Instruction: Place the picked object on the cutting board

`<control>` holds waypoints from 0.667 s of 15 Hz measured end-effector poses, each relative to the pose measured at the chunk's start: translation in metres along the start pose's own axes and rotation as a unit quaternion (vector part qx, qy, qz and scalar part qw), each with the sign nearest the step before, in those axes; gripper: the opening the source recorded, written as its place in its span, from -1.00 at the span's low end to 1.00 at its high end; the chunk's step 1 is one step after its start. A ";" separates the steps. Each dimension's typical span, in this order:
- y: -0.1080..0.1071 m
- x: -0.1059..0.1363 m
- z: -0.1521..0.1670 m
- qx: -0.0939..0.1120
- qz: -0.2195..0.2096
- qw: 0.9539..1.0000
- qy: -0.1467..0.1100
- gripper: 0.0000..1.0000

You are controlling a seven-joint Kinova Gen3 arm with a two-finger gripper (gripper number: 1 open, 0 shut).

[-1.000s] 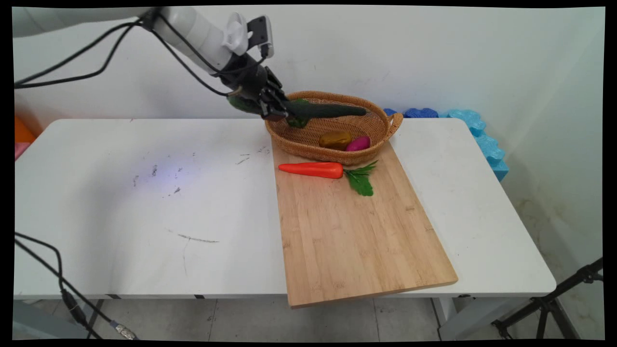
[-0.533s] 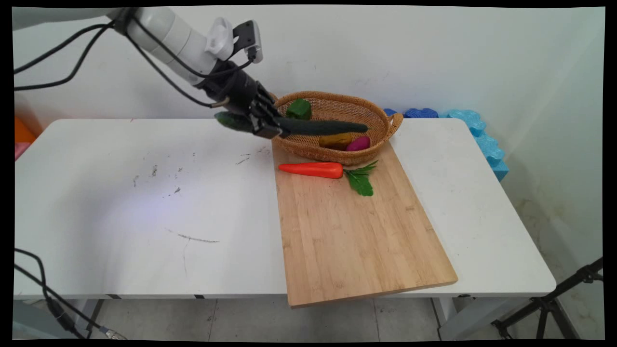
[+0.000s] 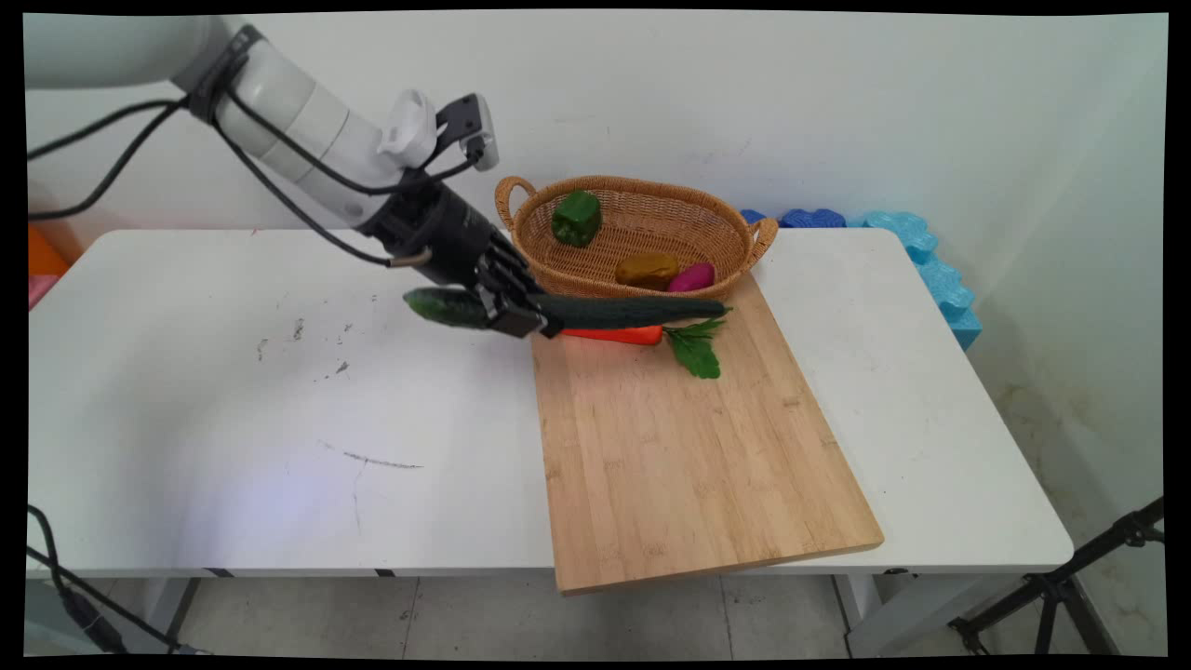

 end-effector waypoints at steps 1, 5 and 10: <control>0.005 -0.003 0.004 -0.007 -0.007 1.000 0.002 -1.00; 0.022 -0.011 0.030 -0.028 -0.029 0.999 0.013 -1.00; 0.031 -0.023 0.072 -0.046 -0.050 0.997 0.026 -1.00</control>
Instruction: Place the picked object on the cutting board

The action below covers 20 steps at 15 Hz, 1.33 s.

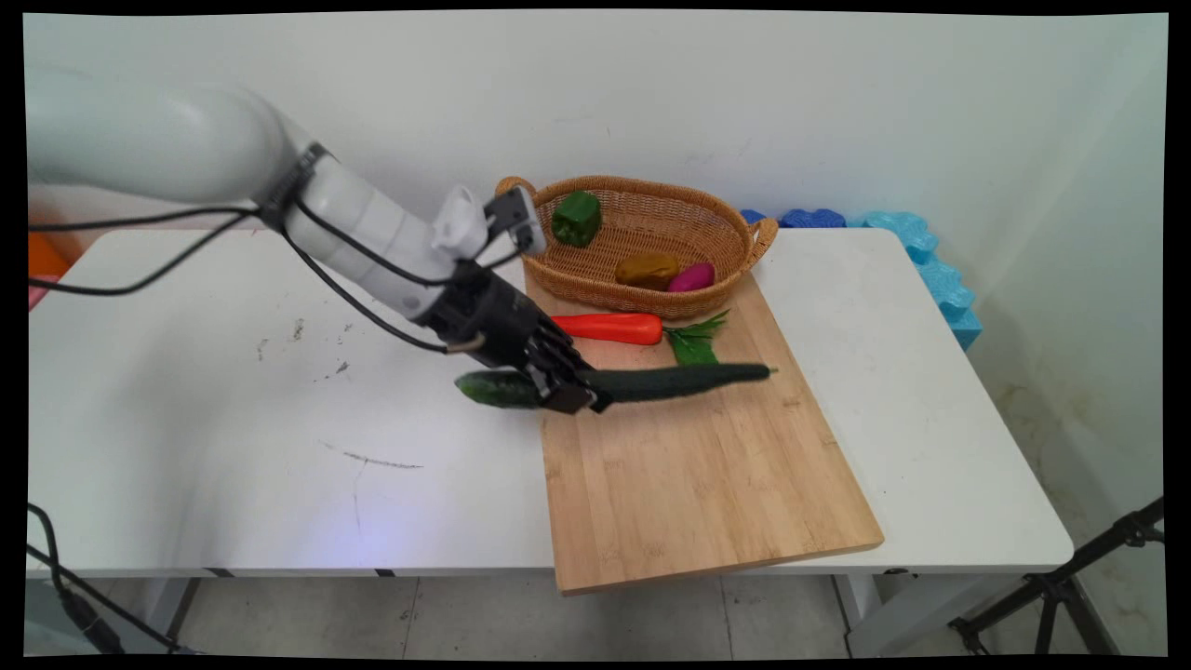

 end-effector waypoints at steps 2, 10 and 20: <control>0.001 -0.005 0.013 -0.006 -0.007 1.000 0.003 -1.00; 0.003 -0.026 0.066 -0.043 -0.026 0.999 0.014 -1.00; -0.001 -0.042 0.111 -0.067 -0.025 0.997 0.016 -1.00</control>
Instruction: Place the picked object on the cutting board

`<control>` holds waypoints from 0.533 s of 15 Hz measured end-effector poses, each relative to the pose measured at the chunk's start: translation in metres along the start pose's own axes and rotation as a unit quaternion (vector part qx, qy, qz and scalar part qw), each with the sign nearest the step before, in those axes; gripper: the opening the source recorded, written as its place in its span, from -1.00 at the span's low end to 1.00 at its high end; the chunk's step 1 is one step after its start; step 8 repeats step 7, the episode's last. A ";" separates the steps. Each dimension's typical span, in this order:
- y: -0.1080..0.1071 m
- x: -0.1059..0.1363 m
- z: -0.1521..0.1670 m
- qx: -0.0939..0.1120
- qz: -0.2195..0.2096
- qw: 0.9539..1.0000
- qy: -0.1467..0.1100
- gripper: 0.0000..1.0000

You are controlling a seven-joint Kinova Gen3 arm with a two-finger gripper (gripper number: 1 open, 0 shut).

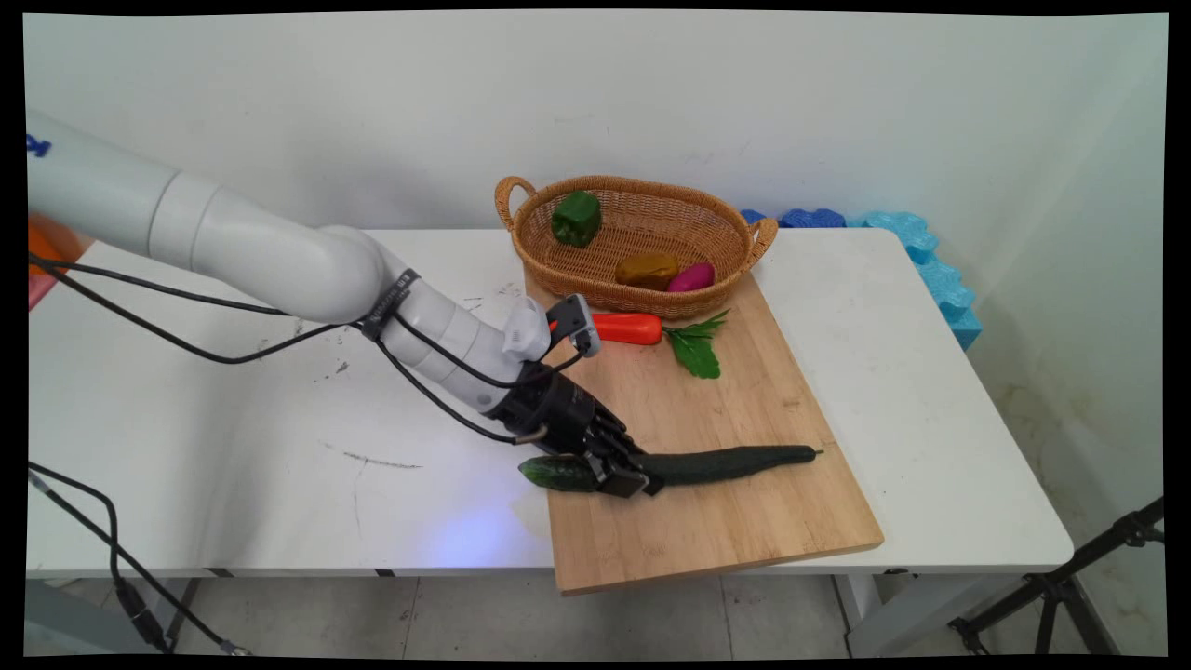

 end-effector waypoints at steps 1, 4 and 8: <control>-0.001 -0.001 0.002 -0.002 0.002 1.000 -0.001 -1.00; -0.003 -0.003 0.007 -0.005 0.010 1.000 -0.003 1.00; -0.004 -0.004 0.007 -0.009 0.023 1.000 -0.005 1.00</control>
